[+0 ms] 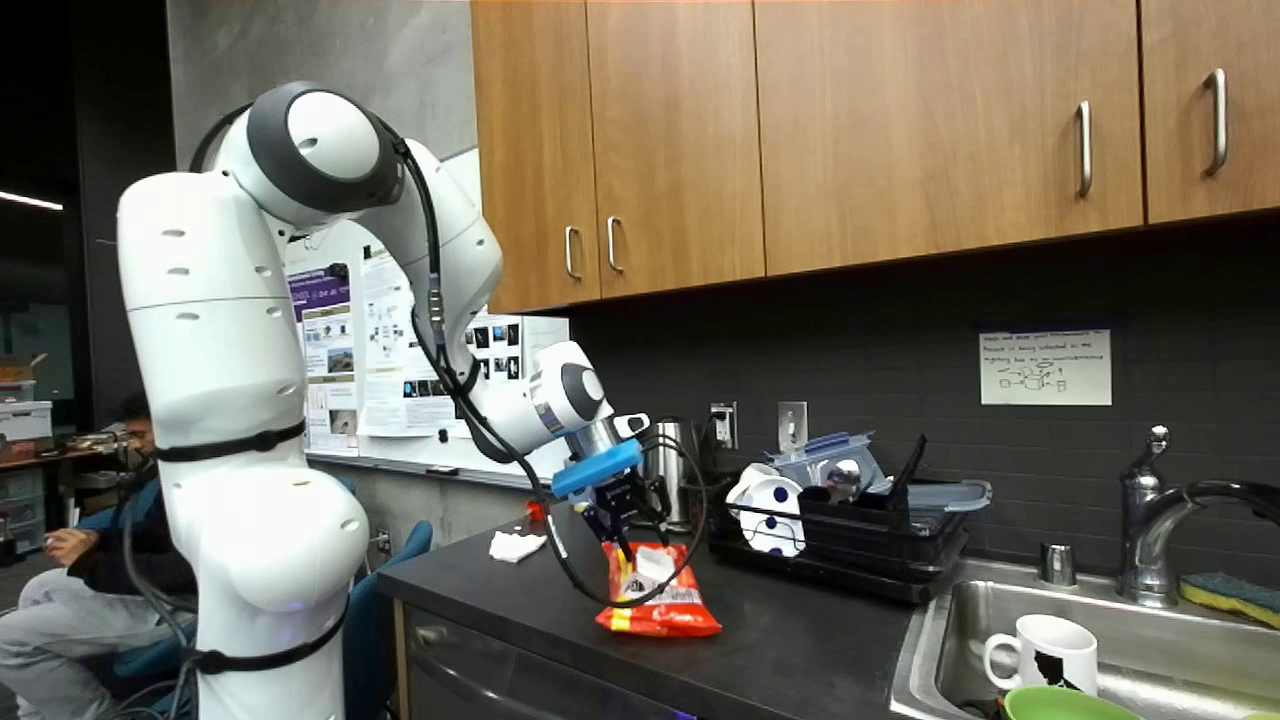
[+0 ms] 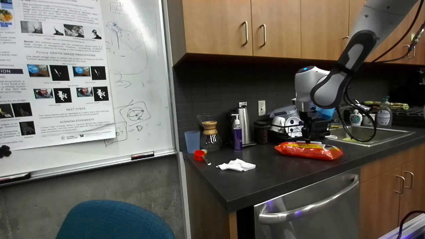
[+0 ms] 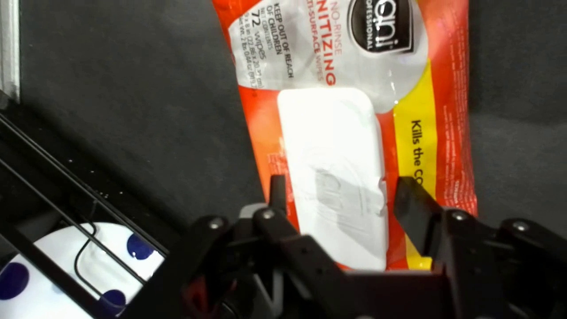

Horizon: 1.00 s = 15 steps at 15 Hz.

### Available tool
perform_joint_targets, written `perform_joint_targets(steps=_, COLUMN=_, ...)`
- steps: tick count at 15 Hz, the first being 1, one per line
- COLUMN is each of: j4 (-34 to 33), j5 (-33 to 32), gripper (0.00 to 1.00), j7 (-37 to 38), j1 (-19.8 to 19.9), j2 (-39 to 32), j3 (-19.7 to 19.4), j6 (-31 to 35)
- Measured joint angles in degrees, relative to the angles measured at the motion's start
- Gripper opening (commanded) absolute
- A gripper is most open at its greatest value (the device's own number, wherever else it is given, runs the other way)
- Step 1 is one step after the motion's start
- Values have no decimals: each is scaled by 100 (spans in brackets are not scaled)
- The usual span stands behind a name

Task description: Open the pack of wipes

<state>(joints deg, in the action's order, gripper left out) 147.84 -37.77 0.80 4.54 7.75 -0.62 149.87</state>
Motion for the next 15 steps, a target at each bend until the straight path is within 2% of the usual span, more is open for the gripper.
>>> perform_joint_targets(steps=2, j4=19, j5=0, gripper=33, j7=-10, j1=0, j2=0, j3=0, j6=0)
perform_joint_targets(steps=6, j4=64, j5=5, gripper=2, j7=-42, j1=-25, j2=-1, j3=1, j6=1)
perform_joint_targets(steps=15, j4=117, j5=133, gripper=1, j7=-205, j1=-98, j2=5, j3=6, j6=1)
